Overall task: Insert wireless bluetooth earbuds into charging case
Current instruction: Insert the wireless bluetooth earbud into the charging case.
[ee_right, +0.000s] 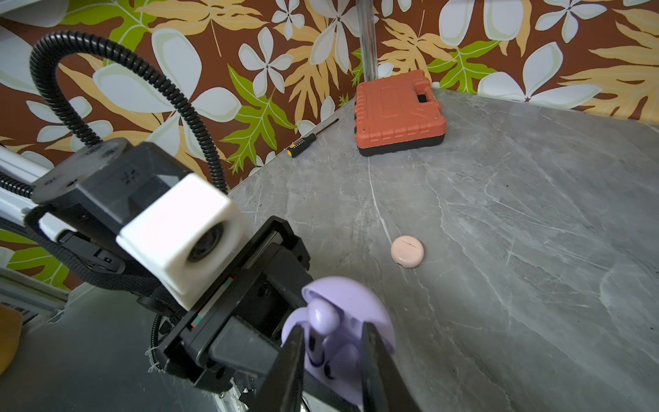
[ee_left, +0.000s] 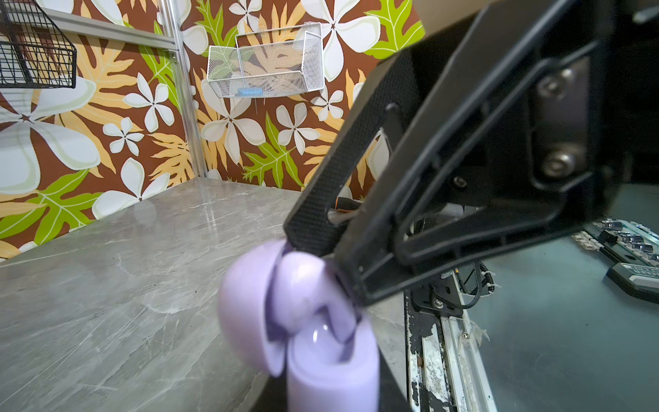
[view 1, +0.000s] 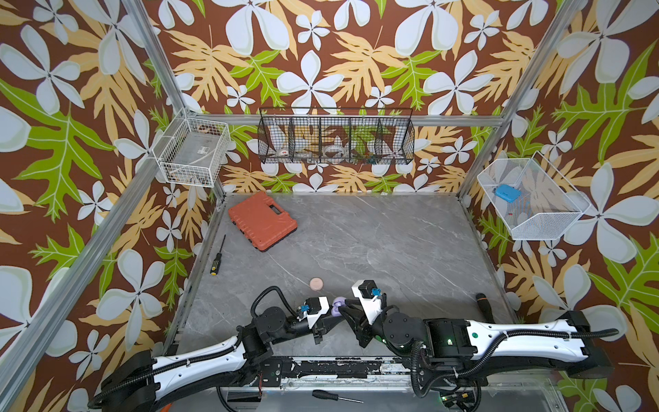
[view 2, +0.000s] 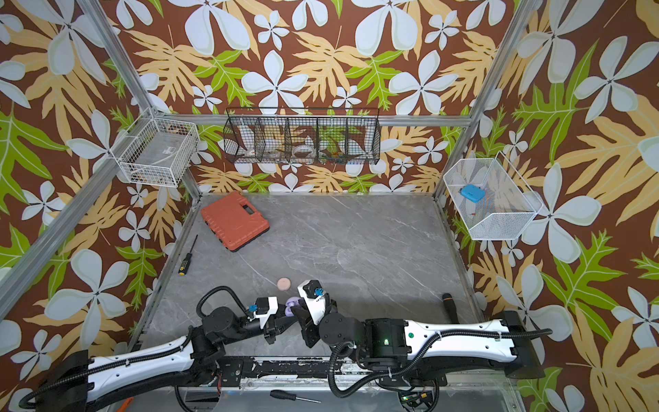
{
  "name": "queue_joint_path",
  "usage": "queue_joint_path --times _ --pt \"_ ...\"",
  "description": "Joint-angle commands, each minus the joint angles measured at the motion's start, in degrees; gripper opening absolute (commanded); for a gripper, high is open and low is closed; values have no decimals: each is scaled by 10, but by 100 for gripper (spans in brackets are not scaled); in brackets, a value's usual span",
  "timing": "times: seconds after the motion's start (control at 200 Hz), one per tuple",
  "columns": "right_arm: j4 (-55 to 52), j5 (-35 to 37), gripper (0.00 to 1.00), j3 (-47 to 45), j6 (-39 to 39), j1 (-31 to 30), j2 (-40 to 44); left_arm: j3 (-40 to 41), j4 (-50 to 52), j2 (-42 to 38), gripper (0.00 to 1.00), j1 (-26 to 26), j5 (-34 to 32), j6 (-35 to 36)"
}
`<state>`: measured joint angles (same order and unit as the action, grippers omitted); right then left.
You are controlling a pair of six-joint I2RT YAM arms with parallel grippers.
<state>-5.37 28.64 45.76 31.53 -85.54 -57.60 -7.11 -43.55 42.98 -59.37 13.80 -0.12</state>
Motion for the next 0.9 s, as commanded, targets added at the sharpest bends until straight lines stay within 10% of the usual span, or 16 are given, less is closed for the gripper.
queue_joint_path --times 0.0,0.44,0.896 --pt "2 6 30 1 5 -1 10 -4 -27 0 0 1 0 9" --pt "27 -35 61 -8 10 -1 82 4 -34 -36 0 1 -66 83" --pt "-44 23 62 41 48 -1 39 9 -13 -73 0 1 -78 143"
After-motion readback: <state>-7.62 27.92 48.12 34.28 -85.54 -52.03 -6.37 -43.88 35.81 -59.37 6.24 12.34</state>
